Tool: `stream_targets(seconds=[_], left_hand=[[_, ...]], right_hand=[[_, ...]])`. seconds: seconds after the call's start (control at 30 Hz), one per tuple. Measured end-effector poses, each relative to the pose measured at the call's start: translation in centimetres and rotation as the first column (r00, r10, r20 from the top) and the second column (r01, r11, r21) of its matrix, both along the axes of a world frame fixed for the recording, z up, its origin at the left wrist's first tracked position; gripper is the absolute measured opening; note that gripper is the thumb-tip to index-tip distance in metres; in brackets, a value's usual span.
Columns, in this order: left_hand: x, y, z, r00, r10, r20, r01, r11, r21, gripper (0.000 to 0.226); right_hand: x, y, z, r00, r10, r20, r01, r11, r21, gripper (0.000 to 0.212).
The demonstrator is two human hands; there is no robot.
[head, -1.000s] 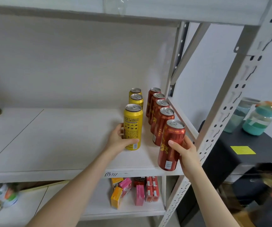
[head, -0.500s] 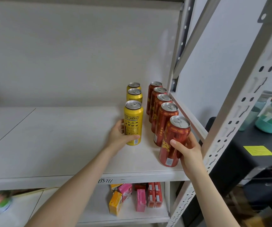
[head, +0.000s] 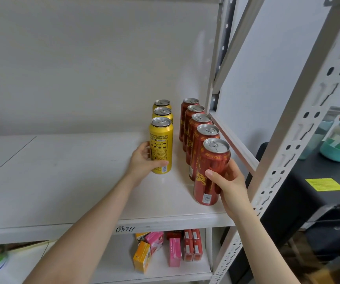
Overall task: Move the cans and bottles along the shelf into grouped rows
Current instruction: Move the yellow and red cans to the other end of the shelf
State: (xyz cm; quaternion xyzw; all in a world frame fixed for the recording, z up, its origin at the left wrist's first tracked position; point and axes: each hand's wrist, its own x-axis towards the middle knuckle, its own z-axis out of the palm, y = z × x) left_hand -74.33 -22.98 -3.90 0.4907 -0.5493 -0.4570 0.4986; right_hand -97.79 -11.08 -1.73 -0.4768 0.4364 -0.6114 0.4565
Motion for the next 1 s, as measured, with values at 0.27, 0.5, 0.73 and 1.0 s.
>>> stream_targets(seconds=[0.27, 0.5, 0.73, 1.0], left_hand=[[-0.1, -0.8, -0.1, 1.0, 0.022, 0.004, -0.022, 1.0, 0.004, 0.076], [-0.1, -0.7, -0.4, 0.999, 0.017, 0.051, -0.017, 1.0, -0.009, 0.071], [1.3, 0.4, 0.0, 0.963, 0.043, 0.265, -0.031, 0.998, -0.047, 0.072], [3.8, 3.8, 0.8, 0.716, 0.195, 0.671, 0.019, 0.954, -0.298, 0.058]], right_hand=[[0.1, -0.4, -0.4, 0.999, -0.033, -0.036, 0.034, 0.999, 0.014, 0.066], [0.3, -0.3, -0.4, 0.997, -0.06, -0.043, 0.061, 0.998, 0.022, 0.061], [0.3, 0.8, 0.3, 0.959, -0.191, -0.209, 0.193, 0.981, -0.01, 0.038], [0.1, 3.5, -0.8, 0.7, -0.409, -0.585, 0.377, 0.908, -0.184, 0.064]])
